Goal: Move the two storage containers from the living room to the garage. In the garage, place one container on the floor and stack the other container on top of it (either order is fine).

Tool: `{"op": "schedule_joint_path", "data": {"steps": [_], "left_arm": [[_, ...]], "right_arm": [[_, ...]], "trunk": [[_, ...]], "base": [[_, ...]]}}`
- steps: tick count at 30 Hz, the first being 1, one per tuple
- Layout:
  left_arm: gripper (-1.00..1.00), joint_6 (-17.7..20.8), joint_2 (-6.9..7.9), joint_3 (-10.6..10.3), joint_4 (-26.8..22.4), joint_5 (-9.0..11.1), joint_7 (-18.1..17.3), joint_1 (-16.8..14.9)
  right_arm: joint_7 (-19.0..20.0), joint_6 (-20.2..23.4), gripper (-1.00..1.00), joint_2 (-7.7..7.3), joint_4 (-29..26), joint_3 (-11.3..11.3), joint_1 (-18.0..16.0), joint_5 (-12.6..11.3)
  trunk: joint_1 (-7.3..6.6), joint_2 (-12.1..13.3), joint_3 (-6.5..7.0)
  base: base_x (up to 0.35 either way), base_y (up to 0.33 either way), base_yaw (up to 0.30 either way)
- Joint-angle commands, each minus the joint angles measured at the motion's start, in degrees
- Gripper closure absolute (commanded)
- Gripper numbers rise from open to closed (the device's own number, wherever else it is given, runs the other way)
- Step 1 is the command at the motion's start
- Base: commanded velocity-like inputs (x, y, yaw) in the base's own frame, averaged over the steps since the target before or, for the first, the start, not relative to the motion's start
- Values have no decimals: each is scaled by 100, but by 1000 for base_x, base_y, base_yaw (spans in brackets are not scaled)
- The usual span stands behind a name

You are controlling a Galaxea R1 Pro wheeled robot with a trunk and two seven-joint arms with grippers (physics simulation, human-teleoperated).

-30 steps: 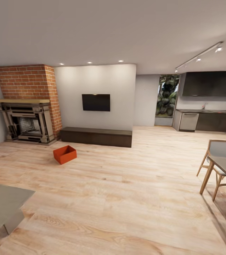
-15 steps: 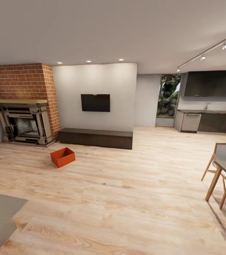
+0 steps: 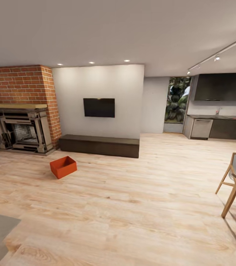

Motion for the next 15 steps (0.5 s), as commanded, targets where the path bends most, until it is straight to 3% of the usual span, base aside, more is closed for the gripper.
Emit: {"op": "schedule_joint_path", "data": {"steps": [1,15], "left_arm": [[-100,-16,-1,-47,3,47,13,-1],[-100,-24,-1,-46,3,47,13,-5]], "right_arm": [[-18,-33,-100,0,18,-8,-6,44],[49,-35,-100,15,18,-86,-6,-13]], "trunk": [[5,-3,-2],[5,-3,-2]], "base": [[322,0,0],[322,0,0]]}}
